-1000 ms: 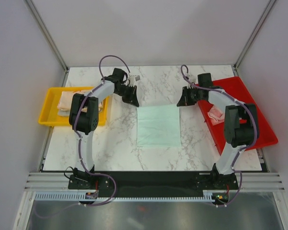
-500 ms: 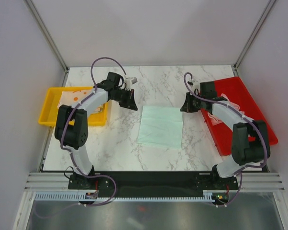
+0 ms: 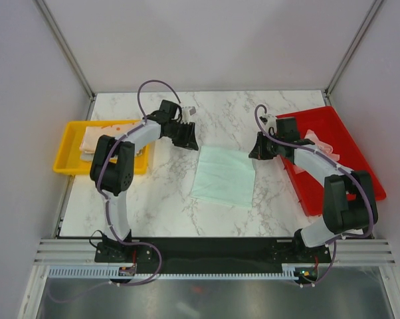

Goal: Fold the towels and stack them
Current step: Fold the towel

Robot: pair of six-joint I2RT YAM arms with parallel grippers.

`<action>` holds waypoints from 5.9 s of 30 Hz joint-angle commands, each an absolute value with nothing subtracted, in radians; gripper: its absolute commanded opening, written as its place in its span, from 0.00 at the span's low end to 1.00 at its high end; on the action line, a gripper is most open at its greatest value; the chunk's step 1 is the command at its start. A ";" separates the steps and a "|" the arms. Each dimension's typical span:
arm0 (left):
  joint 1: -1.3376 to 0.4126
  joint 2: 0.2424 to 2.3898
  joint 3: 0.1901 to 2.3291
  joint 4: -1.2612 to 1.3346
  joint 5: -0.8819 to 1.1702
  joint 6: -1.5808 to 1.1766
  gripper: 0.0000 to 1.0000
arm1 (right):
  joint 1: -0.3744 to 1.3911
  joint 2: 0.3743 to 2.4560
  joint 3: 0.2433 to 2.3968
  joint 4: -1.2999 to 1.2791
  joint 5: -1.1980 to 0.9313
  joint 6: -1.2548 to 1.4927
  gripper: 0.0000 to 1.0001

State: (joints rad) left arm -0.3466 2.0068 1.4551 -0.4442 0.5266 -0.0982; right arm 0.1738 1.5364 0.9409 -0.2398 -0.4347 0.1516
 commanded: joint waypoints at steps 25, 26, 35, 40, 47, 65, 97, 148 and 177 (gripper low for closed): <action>-0.388 2.270 1.697 -0.388 0.597 -0.144 0.40 | 0.176 1.559 0.969 -0.233 -0.402 0.132 0.00; -0.391 2.270 1.694 -0.388 0.603 -0.146 0.40 | 0.175 1.557 0.969 -0.233 -0.400 0.132 0.00; -0.400 2.228 1.674 -0.383 0.543 -0.140 0.04 | 0.176 1.591 0.983 -0.226 -0.377 0.129 0.00; -0.397 2.134 1.648 -0.399 0.503 -0.112 0.02 | 0.178 1.580 0.965 -0.215 -0.354 0.141 0.00; -0.396 2.031 1.585 -0.403 0.465 -0.097 0.02 | 0.189 1.462 0.902 -0.192 -0.272 0.163 0.00; -0.402 1.810 1.333 -0.324 0.503 -0.135 0.02 | 0.299 1.215 0.736 -0.169 -0.192 0.270 0.00; -0.566 1.534 0.884 -0.278 0.287 -0.319 0.02 | 0.382 0.894 0.399 -0.235 -0.319 0.535 0.00; -0.594 1.707 0.986 -0.316 0.150 -0.472 0.51 | 0.410 1.146 0.445 -0.144 -0.261 0.635 0.29; -0.603 1.482 0.750 -0.262 0.275 -0.627 0.58 | 0.413 1.215 0.406 -0.094 -0.396 0.655 0.32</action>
State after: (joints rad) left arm -0.5980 1.5177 0.7425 -0.3012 0.3149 -0.5797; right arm 0.4107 1.2240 0.3927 -0.0944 -0.4526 0.6899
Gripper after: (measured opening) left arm 0.573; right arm 0.320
